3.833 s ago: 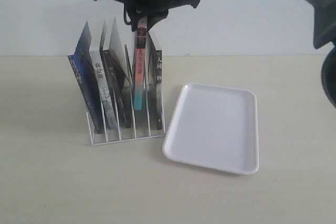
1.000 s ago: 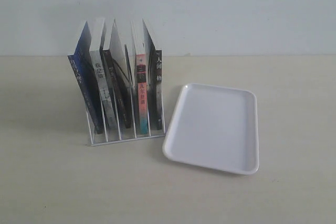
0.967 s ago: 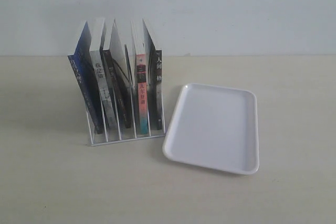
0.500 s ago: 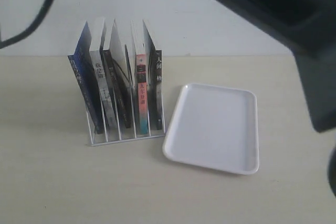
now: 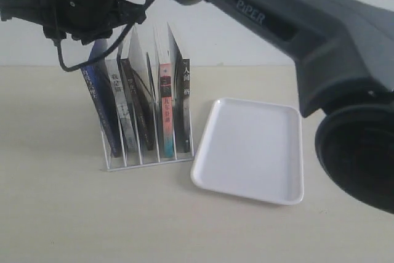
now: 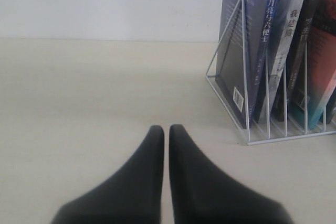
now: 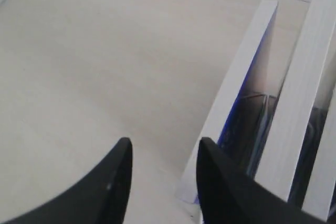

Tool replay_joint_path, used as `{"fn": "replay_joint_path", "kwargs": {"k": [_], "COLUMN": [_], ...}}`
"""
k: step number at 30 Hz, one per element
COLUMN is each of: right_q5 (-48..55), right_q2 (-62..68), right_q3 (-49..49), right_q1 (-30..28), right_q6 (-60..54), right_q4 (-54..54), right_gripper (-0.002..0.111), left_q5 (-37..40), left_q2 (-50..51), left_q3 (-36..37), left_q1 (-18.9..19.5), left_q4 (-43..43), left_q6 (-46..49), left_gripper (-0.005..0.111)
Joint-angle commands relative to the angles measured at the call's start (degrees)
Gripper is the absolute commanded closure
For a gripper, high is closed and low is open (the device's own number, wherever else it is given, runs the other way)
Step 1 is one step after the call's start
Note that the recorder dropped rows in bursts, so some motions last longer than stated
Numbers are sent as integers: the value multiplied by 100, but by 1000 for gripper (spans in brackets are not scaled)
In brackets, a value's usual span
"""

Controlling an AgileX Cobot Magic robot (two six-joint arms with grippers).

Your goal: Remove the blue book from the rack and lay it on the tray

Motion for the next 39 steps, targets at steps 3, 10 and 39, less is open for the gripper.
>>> {"fn": "replay_joint_path", "kwargs": {"k": [3, 10, 39], "right_q5": [283, 262, 485], "right_q2": [275, 508, 377], "right_q3": [-14, -14, -25], "right_q1": [-22, -22, -22], "right_q6": [337, 337, 468], "right_q4": [-731, -484, -748], "right_gripper": [70, 69, 108], "left_q5": [-25, -25, -25], "left_q2": [-18, -18, -18], "left_q3": [-6, -6, -6], "left_q1": [11, 11, 11], "left_q4": [-23, -23, -23], "left_q6": [0, 0, 0], "left_gripper": [103, 103, 103]}}
